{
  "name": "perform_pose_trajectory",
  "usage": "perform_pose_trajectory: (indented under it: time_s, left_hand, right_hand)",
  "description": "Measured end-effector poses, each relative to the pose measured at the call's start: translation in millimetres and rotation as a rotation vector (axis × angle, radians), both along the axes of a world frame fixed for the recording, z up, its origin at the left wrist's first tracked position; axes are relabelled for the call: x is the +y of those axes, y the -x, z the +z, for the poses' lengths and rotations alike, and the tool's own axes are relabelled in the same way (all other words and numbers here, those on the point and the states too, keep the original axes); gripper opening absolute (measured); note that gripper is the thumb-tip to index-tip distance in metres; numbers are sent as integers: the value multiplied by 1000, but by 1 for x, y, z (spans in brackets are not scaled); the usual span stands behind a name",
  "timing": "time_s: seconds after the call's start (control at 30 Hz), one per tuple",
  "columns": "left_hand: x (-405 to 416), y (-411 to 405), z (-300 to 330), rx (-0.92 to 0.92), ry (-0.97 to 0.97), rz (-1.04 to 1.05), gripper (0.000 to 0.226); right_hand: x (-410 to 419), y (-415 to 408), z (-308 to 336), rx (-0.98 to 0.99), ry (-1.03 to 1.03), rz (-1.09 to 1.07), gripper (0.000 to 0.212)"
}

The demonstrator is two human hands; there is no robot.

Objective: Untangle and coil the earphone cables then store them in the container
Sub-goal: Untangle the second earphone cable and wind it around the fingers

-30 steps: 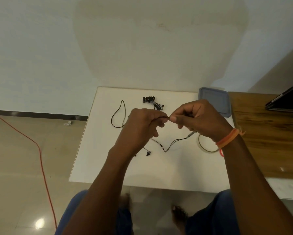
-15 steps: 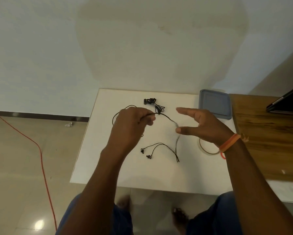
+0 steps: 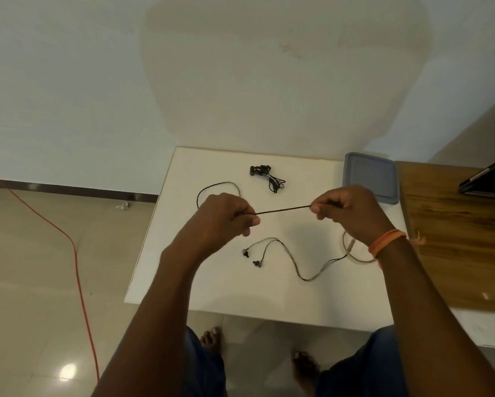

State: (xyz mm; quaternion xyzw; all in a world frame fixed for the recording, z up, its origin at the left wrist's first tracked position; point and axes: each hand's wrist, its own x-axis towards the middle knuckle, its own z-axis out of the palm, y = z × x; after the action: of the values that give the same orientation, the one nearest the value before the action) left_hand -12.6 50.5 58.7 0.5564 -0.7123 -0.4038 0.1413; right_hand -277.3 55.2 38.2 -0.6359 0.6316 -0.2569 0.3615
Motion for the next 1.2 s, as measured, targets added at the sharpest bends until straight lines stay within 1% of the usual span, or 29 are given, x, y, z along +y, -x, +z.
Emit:
perform_pose_trajectory:
  time_s: [0.1,0.13,0.17,0.2,0.23,0.27,0.3,0.33,0.37,0.4,0.43,0.5,0.53,0.6,0.67,0.73,0.8,0.87,0.9,0.93,0.97,1.0,1.03,1.07,1.1,1.13,1.17,1.2]
  left_hand:
    - [1,-9,-9,-98,23,8,13]
    - [1,-9,-13,-119,45,14,13]
    - [2,-7,-15,-115,64,22,13]
    - [1,-4,-17,-90,78,31,14]
    - [1,0,-18,-55,89,39,14]
    - [1,5,-17,-23,104,42,14]
    - [1,11,-17,5,122,42,13]
    - [0,15,-16,26,142,40,12]
    - [0,18,-16,36,162,37,11]
    - [-1,20,-16,33,177,34,11]
    - [-2,19,-17,25,185,32,11]
    - [-2,12,-19,1,174,29,11]
    - [-1,8,-19,-18,166,24,10]
    - [-1,1,-20,-55,155,6,9]
    - [-2,-6,-21,-101,142,2,11]
    - [-4,-12,-20,-169,112,11,16]
    - [-4,-18,-18,-245,99,26,18]
    - [-4,-23,-17,-319,127,36,17]
    - [-4,-25,-17,-329,136,46,17]
    - [-4,-25,-16,-309,135,61,17]
    - [-3,-23,-15,-268,130,80,17]
    - [-2,-20,-15,-220,133,94,17]
    - [-1,-14,-14,-174,148,97,17]
    - [0,-8,-14,-128,171,88,16]
    - [1,-2,-13,-76,195,72,16]
    - [2,4,-11,-16,212,54,15]
    - [2,9,-9,44,221,38,15]
    - [3,14,-6,97,223,30,15]
  right_hand:
    - [0,13,-27,147,-100,-161,8]
    - [1,12,-33,199,-118,-176,11]
    - [3,8,-34,253,-134,-148,22]
    - [4,2,-33,268,-149,-73,39]
    - [5,-8,-28,217,-162,22,54]
    - [6,-20,-21,132,-162,117,62]
    - [8,-33,-14,26,-141,197,60]
    - [11,-46,-9,-58,-97,246,52]
    - [13,-56,-6,-99,-36,255,41]
    - [13,-61,-5,-119,13,232,33]
    - [12,-62,-4,-136,29,199,31]
    - [8,-51,-2,-143,-13,171,29]
    - [6,-43,-3,-147,-32,160,24]
    - [3,-28,-5,-134,-7,80,17]
    - [0,-15,-13,-56,59,-40,16]
    - [-2,-2,-26,26,69,-151,18]
    - [-4,9,-42,141,23,-204,20]
    - [-3,13,-55,317,-50,-215,23]
    - [-3,13,-58,392,-96,-216,27]
    - [-2,11,-57,435,-148,-205,36]
    - [-1,8,-55,442,-205,-168,52]
    - [0,4,-50,409,-244,-100,72]
    - [1,-2,-44,330,-244,-21,87]
    - [3,-10,-35,222,-208,53,95]
    - [5,-20,-25,95,-154,111,93]
    - [8,-33,-15,-12,-102,157,84]
    - [9,-44,-7,-69,-52,196,71]
    - [10,-55,-3,-73,16,228,56]
